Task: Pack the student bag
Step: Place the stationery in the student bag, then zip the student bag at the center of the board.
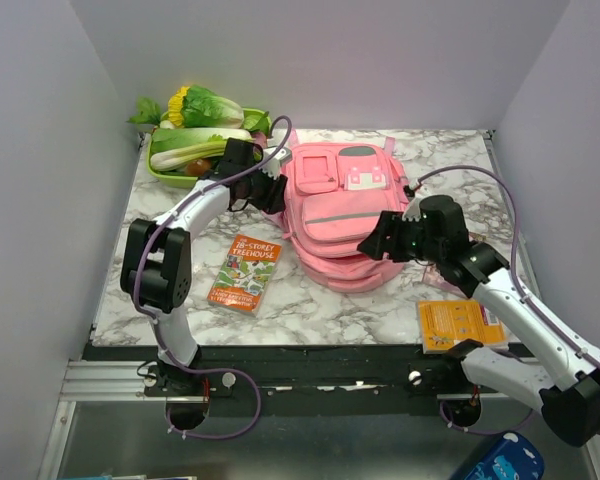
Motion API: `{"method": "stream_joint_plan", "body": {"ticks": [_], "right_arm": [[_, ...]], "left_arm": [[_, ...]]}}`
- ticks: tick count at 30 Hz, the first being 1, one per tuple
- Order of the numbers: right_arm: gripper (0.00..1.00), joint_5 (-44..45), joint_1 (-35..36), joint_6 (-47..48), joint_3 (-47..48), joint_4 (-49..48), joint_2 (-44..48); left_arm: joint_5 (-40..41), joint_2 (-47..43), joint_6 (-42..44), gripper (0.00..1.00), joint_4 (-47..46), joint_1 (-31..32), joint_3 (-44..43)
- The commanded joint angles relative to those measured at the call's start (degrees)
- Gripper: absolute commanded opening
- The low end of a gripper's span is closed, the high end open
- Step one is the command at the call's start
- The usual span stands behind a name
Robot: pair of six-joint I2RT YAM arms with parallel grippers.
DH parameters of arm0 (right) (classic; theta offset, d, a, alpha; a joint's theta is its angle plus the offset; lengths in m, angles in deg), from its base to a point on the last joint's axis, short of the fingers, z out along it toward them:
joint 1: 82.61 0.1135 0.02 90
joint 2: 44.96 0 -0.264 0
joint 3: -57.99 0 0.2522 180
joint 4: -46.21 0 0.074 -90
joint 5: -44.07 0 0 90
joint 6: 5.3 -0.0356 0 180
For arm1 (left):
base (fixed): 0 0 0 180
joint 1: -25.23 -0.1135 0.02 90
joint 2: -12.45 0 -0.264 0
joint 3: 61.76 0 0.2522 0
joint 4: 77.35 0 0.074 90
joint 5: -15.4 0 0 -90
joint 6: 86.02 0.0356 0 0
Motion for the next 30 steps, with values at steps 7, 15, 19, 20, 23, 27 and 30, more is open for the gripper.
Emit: {"method": "stream_joint_plan", "body": {"ticks": [7, 15, 19, 20, 23, 27, 30], "right_arm": [[1.00, 2.4, 9.0, 13.8, 2.3, -12.9, -0.1], [1.00, -3.8, 9.3, 18.5, 10.1, -15.4, -13.8], [0.93, 4.9, 14.0, 26.5, 15.0, -14.0, -18.4], [0.88, 6.8, 15.2, 30.3, 17.5, -13.3, -19.4], [0.79, 12.9, 20.1, 39.4, 20.0, -12.1, -24.4], [0.65, 15.9, 24.3, 48.0, 21.5, -13.3, -29.3], [0.54, 16.3, 24.9, 52.1, 22.1, -13.6, -32.7]], "left_arm": [[-9.2, 6.3, -10.8, 0.74, -2.4, 0.0, -3.5], [-7.5, 8.3, -11.0, 0.83, -3.1, 0.6, -3.6], [-7.2, 8.6, -13.2, 0.79, -6.5, 1.3, -3.3], [-7.0, 8.5, -13.6, 0.78, -7.2, 1.4, -2.8], [-6.5, 9.0, -15.6, 0.64, -10.1, 1.8, -2.3], [-7.1, 9.6, -18.1, 0.38, -12.4, 1.9, -2.4], [-7.3, 9.7, -18.5, 0.22, -13.0, 2.1, -2.6]]}}
